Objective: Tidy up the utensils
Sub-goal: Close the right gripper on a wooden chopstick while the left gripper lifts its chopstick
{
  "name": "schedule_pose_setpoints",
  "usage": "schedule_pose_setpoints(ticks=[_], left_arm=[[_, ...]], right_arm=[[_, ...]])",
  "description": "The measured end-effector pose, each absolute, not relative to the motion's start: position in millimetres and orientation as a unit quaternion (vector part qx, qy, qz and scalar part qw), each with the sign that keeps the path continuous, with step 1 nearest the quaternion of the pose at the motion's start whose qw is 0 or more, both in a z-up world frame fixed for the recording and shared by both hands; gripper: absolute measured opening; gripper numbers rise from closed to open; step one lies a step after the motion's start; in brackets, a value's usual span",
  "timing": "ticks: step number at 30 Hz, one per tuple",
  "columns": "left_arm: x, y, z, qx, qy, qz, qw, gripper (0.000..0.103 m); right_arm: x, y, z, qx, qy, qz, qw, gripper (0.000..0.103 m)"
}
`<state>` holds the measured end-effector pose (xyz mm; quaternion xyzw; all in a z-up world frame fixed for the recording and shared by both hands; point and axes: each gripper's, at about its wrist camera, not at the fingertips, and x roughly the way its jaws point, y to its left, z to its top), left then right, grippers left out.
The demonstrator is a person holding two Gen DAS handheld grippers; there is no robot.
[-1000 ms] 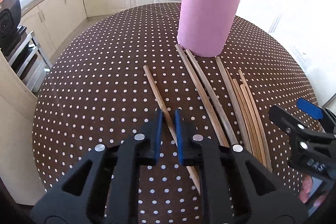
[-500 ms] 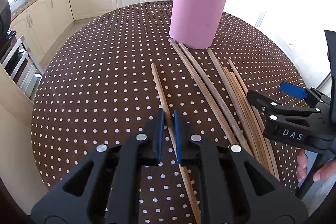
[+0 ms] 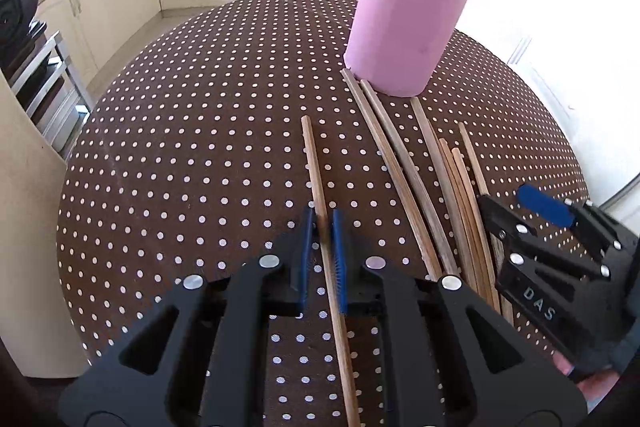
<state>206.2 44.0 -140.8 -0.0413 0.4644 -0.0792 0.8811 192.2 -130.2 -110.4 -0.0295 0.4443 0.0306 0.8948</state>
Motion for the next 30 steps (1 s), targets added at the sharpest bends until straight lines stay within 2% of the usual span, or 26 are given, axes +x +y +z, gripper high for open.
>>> schedule_pose_setpoints(ticks=[2, 4, 6, 8, 11, 18, 30], left_arm=[[206.8, 45.1, -141.2, -0.050, 0.466, -0.074, 0.880, 0.012], [207.7, 43.8, -141.3, -0.047, 0.467, -0.068, 0.881, 0.012], [207.5, 40.8, -141.4, -0.040, 0.466, -0.062, 0.882, 0.012], [207.8, 37.7, -142.3, -0.033, 0.461, -0.059, 0.885, 0.012], [208.7, 32.8, -142.5, -0.025, 0.457, -0.057, 0.887, 0.011], [211.1, 40.4, -141.0, -0.054, 0.444, -0.061, 0.893, 0.006], [201.6, 52.1, -125.6, -0.077, 0.400, -0.079, 0.910, 0.006]], right_arm=[[191.7, -128.4, -109.4, -0.030, 0.448, 0.036, 0.893, 0.036], [190.4, -127.5, -109.9, -0.029, 0.449, 0.038, 0.892, 0.034], [189.9, -129.1, -109.8, -0.019, 0.446, 0.038, 0.894, 0.025], [186.0, -138.8, -112.0, -0.007, 0.443, 0.040, 0.896, 0.010], [188.0, -150.8, -110.7, 0.027, 0.442, 0.051, 0.895, 0.006], [183.9, -173.8, -104.7, 0.094, 0.429, 0.068, 0.896, 0.005], [171.3, -176.3, -78.7, 0.098, 0.376, 0.079, 0.918, 0.005]])
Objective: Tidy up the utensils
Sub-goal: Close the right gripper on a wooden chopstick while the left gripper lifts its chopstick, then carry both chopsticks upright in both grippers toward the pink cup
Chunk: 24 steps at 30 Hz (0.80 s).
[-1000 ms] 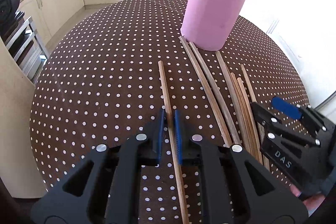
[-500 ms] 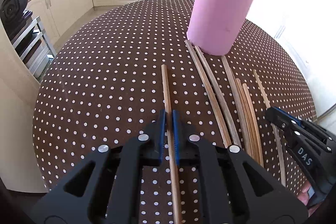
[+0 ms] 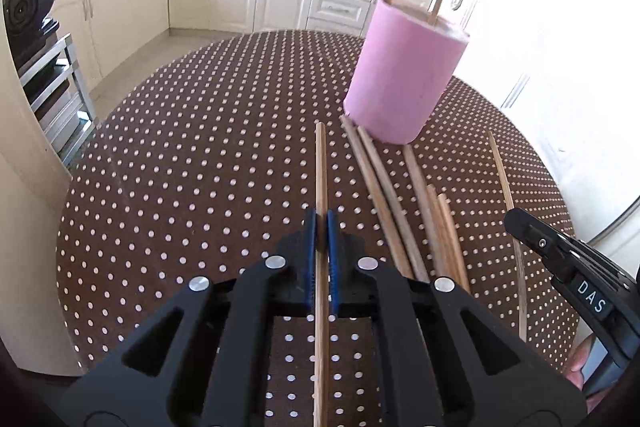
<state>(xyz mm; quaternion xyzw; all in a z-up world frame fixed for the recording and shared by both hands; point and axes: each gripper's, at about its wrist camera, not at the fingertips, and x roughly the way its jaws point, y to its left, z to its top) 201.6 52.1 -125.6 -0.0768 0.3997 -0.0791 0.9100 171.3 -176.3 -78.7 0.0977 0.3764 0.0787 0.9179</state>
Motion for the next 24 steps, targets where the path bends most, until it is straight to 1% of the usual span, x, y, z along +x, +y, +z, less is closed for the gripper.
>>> schedule_pose_setpoints(ticks=[24], left_arm=[[181.8, 38.9, -63.5, -0.072, 0.294, -0.103, 0.948, 0.006]], right_arm=[[154.2, -174.2, -25.7, 0.082, 0.263, 0.103, 0.956, 0.005]])
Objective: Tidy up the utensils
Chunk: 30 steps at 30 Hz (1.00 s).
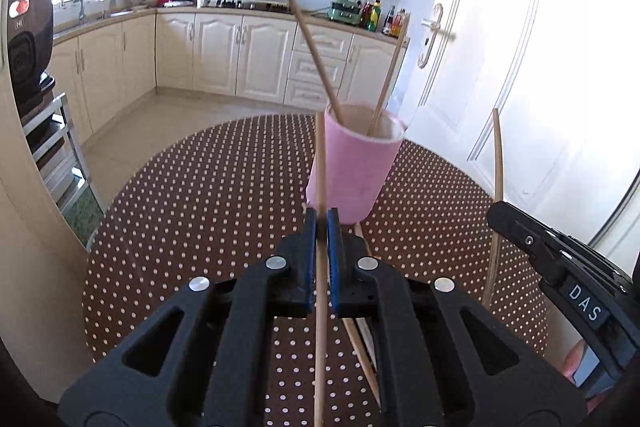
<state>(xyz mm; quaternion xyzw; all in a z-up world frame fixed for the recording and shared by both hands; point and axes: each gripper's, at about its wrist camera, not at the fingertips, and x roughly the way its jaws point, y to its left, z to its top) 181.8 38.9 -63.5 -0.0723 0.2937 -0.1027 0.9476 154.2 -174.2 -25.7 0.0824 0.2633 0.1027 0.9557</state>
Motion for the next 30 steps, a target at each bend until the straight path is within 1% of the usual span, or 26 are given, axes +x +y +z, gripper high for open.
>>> schedule_pose_setpoints(ticks=[8, 11, 24, 26, 27, 28, 30], left_arm=[[176.6, 30.1, -43.1, -0.063, 0.266, -0.105, 0.956, 0.005], [174.7, 28.2, -43.6, -0.054, 0.262, -0.105, 0.958, 0.005], [184.6, 54.1, -88.2, -0.070, 0.346, -0.089, 0.932, 0.007], [191.0, 55.5, -96.8, -0.072, 0.367, -0.088, 0.923, 0.017], [193.8, 57.2, -101.4, -0.077, 0.376, -0.084, 0.919, 0.040], [194.7, 59.3, -104.5, -0.083, 0.375, -0.080, 0.920, 0.059], [196.1, 59.3, -109.2, -0.079, 0.378, -0.069, 0.920, 0.059]], right_arm=[[150.5, -174.0, -8.5, 0.080, 0.234, 0.109, 0.963, 0.005], [149.2, -174.4, -6.7, 0.080, 0.230, 0.107, 0.964, 0.005], [154.1, -174.9, -17.5, 0.089, 0.249, 0.108, 0.958, 0.005], [157.2, -175.9, -18.9, 0.092, 0.254, 0.108, 0.957, 0.005], [157.9, -176.2, -19.3, 0.093, 0.255, 0.109, 0.956, 0.005], [158.7, -176.2, -19.5, 0.093, 0.256, 0.110, 0.956, 0.005], [160.7, -175.8, -20.2, 0.090, 0.258, 0.109, 0.956, 0.005]])
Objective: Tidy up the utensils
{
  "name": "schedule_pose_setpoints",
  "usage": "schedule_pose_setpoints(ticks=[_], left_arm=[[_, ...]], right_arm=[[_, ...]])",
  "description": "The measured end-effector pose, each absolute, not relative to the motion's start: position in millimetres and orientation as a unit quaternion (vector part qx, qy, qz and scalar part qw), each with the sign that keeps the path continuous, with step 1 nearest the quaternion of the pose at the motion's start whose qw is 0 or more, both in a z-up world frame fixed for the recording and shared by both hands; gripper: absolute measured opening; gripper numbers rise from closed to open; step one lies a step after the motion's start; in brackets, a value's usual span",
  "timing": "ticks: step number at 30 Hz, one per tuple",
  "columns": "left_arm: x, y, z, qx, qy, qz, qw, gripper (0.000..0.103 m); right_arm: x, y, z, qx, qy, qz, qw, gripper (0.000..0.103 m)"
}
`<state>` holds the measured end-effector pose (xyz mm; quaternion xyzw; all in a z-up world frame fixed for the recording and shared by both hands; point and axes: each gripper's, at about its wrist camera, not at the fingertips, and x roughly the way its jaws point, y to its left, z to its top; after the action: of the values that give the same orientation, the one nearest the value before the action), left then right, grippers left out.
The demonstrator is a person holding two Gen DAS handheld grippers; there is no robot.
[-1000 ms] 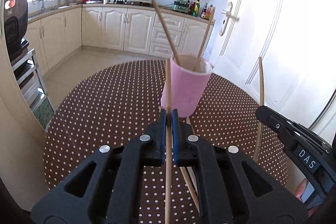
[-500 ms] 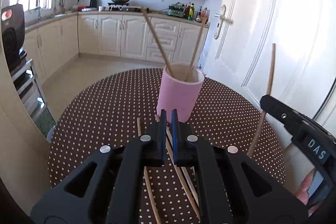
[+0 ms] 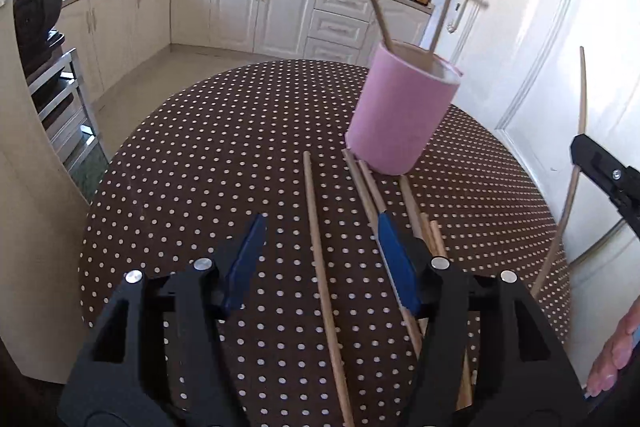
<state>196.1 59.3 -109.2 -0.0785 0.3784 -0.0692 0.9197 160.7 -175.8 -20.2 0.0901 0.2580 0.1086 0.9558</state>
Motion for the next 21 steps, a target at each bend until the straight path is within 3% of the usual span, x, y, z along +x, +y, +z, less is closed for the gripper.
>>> schedule_pose_setpoints(ticks=[2, 6, 16, 17, 19, 21], left_arm=[[201.3, 57.6, -114.6, -0.071, 0.392, -0.062, 0.915, 0.058], [216.0, 52.4, -127.9, -0.054, 0.424, -0.047, 0.903, 0.035], [242.8, 32.9, -138.6, 0.000, 0.452, -0.002, 0.892, 0.032], [244.9, 31.9, -138.3, 0.001, 0.453, -0.003, 0.892, 0.030], [248.5, 29.2, -136.7, 0.003, 0.454, -0.012, 0.891, 0.014], [251.3, 29.7, -135.6, -0.004, 0.454, -0.022, 0.891, 0.009]], right_arm=[[163.5, -176.0, -20.4, 0.092, 0.261, 0.108, 0.955, 0.006], [171.1, -177.0, -23.0, 0.092, 0.268, 0.109, 0.953, 0.006], [197.5, -179.0, -42.6, 0.100, 0.304, 0.109, 0.941, 0.005], [200.4, -179.1, -44.7, 0.102, 0.308, 0.110, 0.940, 0.006], [203.8, -179.7, -48.2, 0.106, 0.314, 0.110, 0.937, 0.006], [205.4, -181.3, -49.3, 0.108, 0.317, 0.110, 0.936, 0.006]])
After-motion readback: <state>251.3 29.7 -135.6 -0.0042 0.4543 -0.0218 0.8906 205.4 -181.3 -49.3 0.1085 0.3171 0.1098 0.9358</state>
